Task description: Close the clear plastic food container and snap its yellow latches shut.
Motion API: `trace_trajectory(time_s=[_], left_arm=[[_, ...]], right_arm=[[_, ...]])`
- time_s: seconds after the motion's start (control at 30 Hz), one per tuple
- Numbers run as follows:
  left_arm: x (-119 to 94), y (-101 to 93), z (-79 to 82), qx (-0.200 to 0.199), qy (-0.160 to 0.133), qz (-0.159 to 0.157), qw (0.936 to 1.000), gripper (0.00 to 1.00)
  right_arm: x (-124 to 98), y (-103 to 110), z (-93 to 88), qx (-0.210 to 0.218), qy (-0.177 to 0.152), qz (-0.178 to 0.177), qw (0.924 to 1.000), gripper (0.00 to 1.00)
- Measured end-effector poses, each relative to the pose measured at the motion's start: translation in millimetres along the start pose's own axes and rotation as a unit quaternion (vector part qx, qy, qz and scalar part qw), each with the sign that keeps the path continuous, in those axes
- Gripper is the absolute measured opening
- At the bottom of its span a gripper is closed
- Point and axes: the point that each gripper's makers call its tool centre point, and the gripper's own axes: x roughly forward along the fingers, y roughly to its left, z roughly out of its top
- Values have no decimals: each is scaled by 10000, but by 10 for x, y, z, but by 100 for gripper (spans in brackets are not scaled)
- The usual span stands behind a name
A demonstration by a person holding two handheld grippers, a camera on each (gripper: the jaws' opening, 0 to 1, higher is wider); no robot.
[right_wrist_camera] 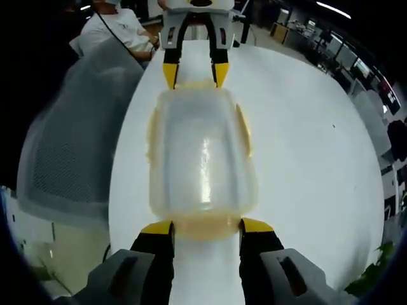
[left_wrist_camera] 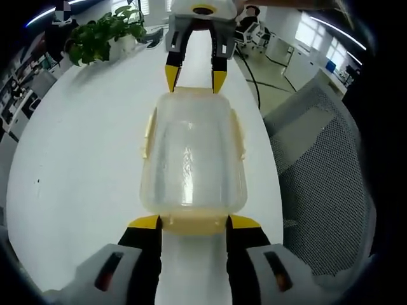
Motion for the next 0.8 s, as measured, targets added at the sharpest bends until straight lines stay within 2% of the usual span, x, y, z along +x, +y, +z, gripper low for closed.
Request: trace_trajectory(time_s=[0.3, 0.5, 0.8], left_arm=[[10, -10, 8, 103, -34, 9, 9999, 39], [20, -6, -4, 167, -64, 17, 9998, 40], [5, 23, -24, 90, -33, 79, 9999, 41]], right_arm=[[4, 17, -19, 30, -54, 165, 9998, 40], [-13, 9, -9, -10, -99, 150, 9998, 40], [-10, 46, -72, 4, 33, 182, 9998, 41]])
